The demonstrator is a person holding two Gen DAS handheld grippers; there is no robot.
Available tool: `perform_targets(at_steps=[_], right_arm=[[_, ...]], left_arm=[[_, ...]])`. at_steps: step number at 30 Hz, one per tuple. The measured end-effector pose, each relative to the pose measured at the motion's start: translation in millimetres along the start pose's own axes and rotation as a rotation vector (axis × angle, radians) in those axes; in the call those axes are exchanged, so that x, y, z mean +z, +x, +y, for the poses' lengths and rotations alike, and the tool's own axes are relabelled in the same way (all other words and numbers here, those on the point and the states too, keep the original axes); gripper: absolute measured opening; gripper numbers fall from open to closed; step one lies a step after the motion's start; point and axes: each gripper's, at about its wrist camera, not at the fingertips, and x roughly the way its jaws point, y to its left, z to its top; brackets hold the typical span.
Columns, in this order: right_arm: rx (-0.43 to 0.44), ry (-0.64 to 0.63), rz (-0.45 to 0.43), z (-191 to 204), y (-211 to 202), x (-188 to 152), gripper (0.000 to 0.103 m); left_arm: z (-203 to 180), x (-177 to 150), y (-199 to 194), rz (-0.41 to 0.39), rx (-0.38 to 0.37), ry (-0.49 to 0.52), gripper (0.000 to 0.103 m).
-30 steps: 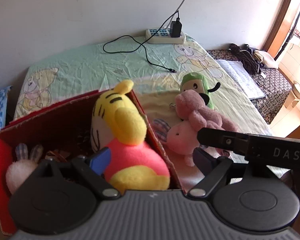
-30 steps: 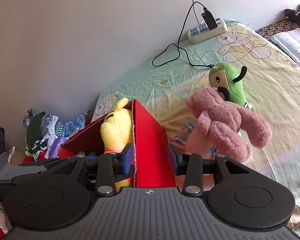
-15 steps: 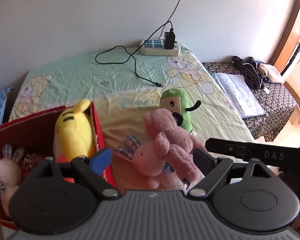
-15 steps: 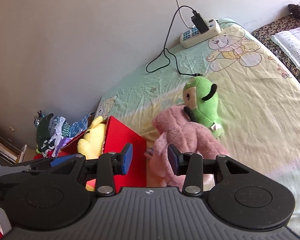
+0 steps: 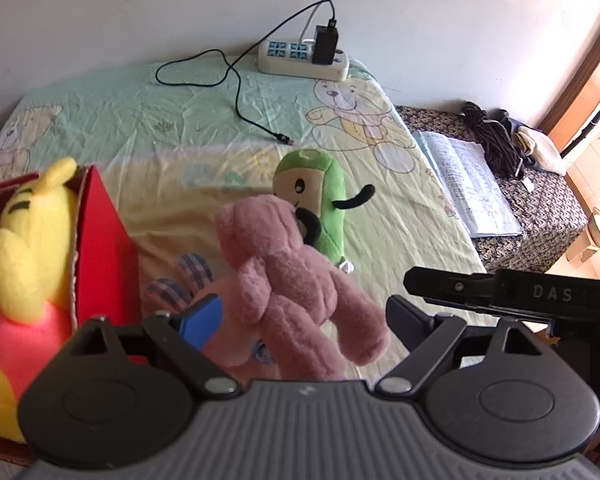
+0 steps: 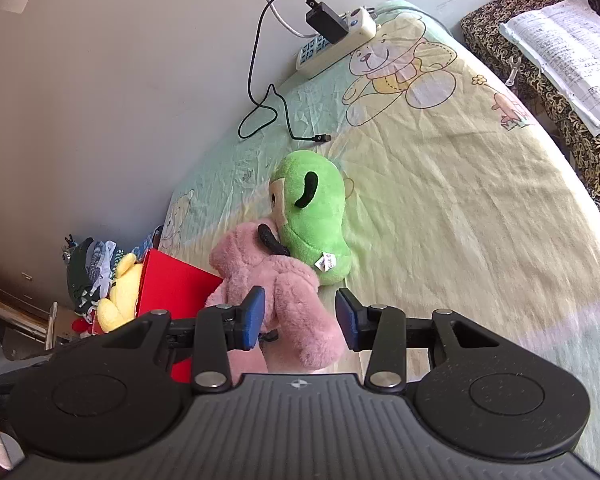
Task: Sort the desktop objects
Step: 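Move both grippers to the pink teddy bear beside the green plush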
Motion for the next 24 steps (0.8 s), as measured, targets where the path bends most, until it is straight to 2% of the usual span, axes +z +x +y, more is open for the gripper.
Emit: perform_targets(at_steps=[3,5,9,15,21,24], right_arm=[[0.005,-0.012,0.018,-2,9,9,0.043],[0.019,-0.019,0.035,-6,17,16,0.048],[0.061,0.036,0.108,-18,38,22,0.049],[0.115,0.061,0.207,-26,63,26,0.048],[0.171,0.092,0.290,-35,78,27,0.041],[0.205,0.108,0.310,-37,81,26,0.034]], left_arm=[[7,4,18,0.030,0.013,-0.039,0.088],[10,5,27,0.047,0.025,-0.054,0.088],[16,5,35,0.078,0.010,-0.083,0.088],[14,7,41,0.082,0.016,-0.063,0.088],[19,9,44,0.080,0.000,-0.071,0.087],[21,10,45,0.080,-0.012,-0.082,0.087]])
